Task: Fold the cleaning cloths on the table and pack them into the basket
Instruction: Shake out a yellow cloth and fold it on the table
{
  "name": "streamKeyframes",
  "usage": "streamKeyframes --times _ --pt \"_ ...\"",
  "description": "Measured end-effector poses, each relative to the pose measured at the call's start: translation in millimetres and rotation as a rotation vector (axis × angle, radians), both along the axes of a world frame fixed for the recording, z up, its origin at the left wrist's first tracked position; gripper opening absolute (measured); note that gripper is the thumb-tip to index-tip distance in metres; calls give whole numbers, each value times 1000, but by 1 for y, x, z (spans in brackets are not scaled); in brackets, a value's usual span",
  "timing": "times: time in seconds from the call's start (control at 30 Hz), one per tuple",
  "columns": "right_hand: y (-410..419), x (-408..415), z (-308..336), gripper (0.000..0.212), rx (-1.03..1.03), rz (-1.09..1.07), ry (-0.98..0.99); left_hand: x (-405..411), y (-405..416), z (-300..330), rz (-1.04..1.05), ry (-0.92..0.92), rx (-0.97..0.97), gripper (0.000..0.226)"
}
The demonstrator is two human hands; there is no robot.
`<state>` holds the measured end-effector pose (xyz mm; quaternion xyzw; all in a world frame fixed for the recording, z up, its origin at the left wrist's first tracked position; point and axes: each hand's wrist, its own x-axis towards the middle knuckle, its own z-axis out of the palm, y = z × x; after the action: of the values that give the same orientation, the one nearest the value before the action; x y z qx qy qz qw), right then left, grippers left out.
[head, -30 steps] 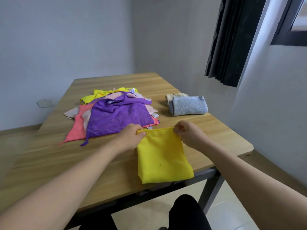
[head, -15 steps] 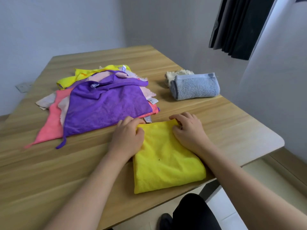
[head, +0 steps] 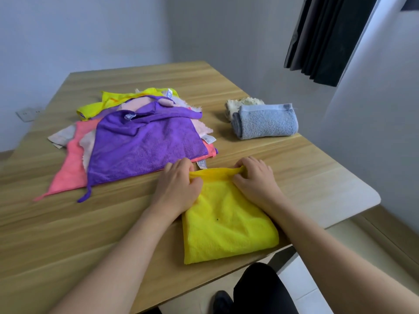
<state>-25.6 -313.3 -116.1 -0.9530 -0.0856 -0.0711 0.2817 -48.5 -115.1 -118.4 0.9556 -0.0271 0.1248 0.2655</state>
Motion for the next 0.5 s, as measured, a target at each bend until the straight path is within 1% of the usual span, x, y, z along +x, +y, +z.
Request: streamKeyframes --times 0.03,0.07,0.13,0.17,0.27,0.37,0.43,0.5 --pt "0 -3 3 17 91 0 34 -3 -2 2 -21 6 -23 14" --pt "-1 -7 10 11 192 6 72 -5 -3 6 -47 26 -53 17" --pt "-3 -15 31 12 348 32 99 -7 -4 26 -80 67 -108 33" --pt "-4 -17 46 13 389 46 81 -6 -4 40 -82 43 -130 36" --pt "-9 -28 103 13 475 81 -52 -8 -3 96 -68 -153 -175 22" --pt "-14 -47 145 10 570 94 -163 -31 -4 144 -94 -302 -224 13" --pt "-18 -63 154 10 598 116 -186 -54 -7 160 -121 -333 -237 12" --pt "-25 -80 150 9 582 122 -159 -77 -10 160 -119 -276 -183 12"
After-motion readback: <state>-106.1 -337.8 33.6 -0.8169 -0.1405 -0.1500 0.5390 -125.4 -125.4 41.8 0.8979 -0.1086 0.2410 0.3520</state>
